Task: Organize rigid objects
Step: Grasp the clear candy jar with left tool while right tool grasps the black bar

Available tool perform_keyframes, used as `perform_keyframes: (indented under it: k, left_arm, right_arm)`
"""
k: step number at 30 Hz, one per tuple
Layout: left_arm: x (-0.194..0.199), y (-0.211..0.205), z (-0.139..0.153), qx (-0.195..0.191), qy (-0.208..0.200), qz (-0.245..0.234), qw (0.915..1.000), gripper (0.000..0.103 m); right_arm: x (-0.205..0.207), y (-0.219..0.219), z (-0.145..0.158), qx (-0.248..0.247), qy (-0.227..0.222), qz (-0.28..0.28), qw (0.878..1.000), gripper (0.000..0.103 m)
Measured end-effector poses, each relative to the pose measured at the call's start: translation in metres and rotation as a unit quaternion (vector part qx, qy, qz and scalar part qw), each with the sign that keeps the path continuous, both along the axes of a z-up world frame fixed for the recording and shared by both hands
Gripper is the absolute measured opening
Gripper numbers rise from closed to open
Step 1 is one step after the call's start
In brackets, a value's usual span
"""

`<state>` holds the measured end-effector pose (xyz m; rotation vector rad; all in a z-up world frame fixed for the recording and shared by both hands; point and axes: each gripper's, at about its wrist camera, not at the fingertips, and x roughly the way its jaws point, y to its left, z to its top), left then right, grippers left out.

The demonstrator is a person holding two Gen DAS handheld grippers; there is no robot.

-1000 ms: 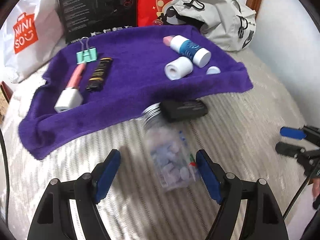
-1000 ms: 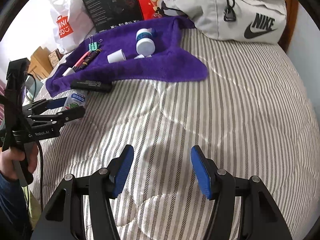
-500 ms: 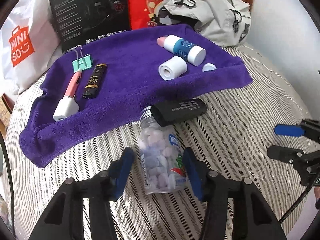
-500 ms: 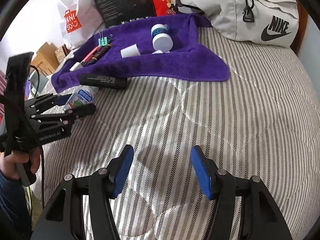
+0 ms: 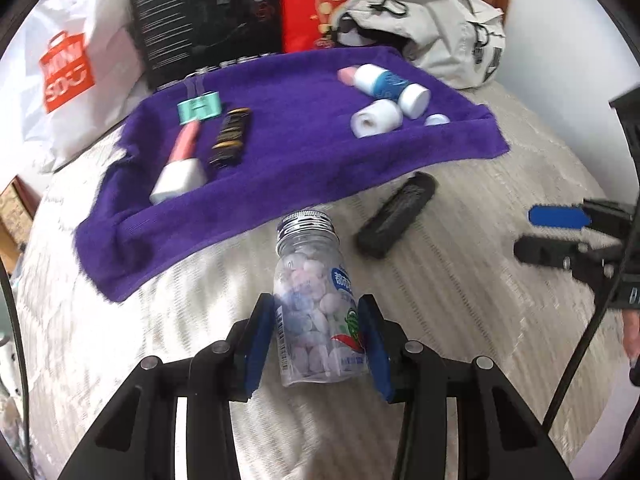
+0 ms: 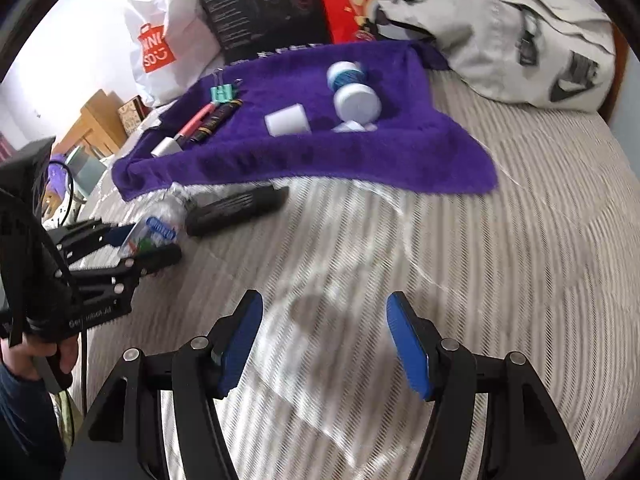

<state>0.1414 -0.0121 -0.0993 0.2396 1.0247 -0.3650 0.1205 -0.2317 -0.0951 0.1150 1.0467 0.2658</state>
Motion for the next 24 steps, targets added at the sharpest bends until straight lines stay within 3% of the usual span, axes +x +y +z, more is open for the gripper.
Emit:
perform_keyframes:
  k: [6, 12, 19, 24]
  left_arm:
    - [-0.003, 0.033, 0.000, -0.001, 0.000, 0.025, 0.9997, 0.041]
    - [-0.006, 0.057, 0.000, -0.008, -0.002, 0.037, 0.9993, 0.041]
    - [-0.007, 0.082, 0.000, -0.020, -0.002, 0.046, 0.9987, 0.041]
    - [-0.011, 0.088, 0.001, -0.020, -0.004, 0.044, 0.9988, 0.041]
  right_arm:
    - [0.026, 0.024, 0.003, 0.045, 0.005, -0.002, 0.999, 0.064]
    - [0.053, 0.051, 0.002, 0.035, 0.010, -0.034, 0.999, 0.064]
    - [0.070, 0.074, -0.005, 0.012, 0.015, -0.062, 0.998, 0.064]
    - [0.075, 0.093, -0.008, -0.055, -0.001, -0.054, 0.997, 0.066]
